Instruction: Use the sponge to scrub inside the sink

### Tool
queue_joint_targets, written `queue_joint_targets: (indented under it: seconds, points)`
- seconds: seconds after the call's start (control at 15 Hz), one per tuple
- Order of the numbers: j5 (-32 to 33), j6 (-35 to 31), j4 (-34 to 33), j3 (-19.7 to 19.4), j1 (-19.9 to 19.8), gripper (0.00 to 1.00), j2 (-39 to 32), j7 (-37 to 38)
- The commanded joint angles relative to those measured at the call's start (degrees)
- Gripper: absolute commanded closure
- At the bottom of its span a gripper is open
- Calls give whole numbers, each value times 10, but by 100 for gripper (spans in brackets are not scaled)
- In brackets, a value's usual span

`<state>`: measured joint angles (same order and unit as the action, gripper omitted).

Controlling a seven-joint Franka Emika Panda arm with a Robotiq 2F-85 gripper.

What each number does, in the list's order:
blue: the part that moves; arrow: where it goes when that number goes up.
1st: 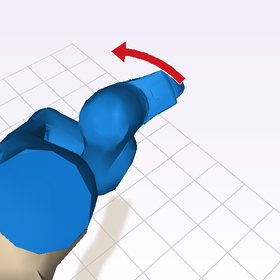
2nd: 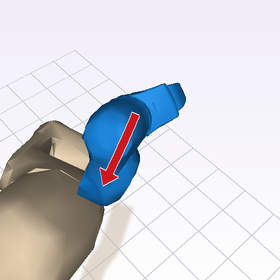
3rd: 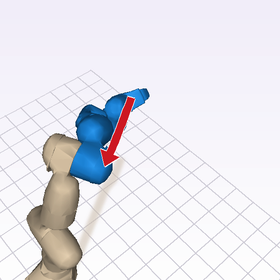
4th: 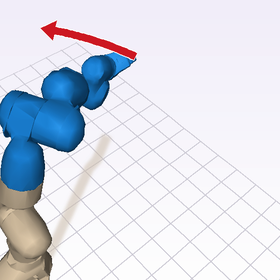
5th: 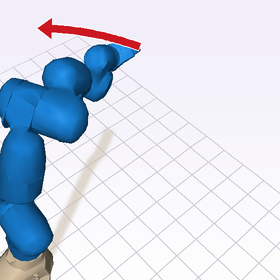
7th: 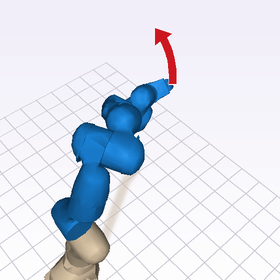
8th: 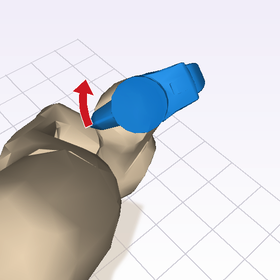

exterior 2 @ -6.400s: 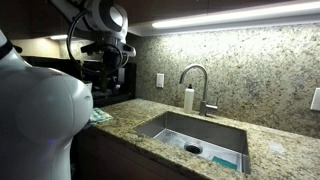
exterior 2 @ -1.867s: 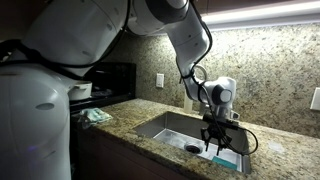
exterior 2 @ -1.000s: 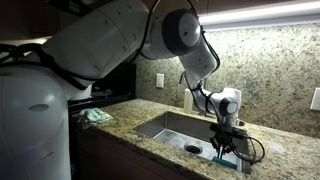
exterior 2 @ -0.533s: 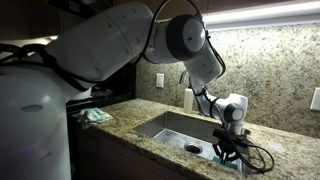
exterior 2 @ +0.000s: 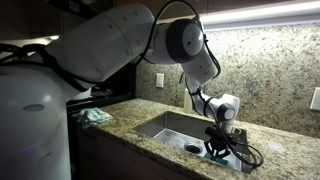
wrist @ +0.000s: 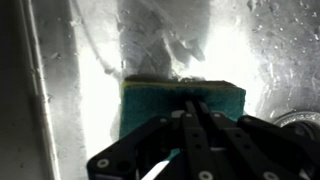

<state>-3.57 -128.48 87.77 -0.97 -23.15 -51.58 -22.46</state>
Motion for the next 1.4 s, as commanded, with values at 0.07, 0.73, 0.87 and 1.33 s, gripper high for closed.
queue_joint_targets:
  seconds: [0.07, 0.73, 0.87, 1.33]
  points:
    - [-14, 28, 23, 22, 10, 90, -17, -16]
    - [6, 87, 7, 63, 78, 91, -22, -70]
    - [10, 105, -1, 69, 94, 91, -26, -82]
    - [-2, 144, -7, 96, 118, 91, -29, -113]
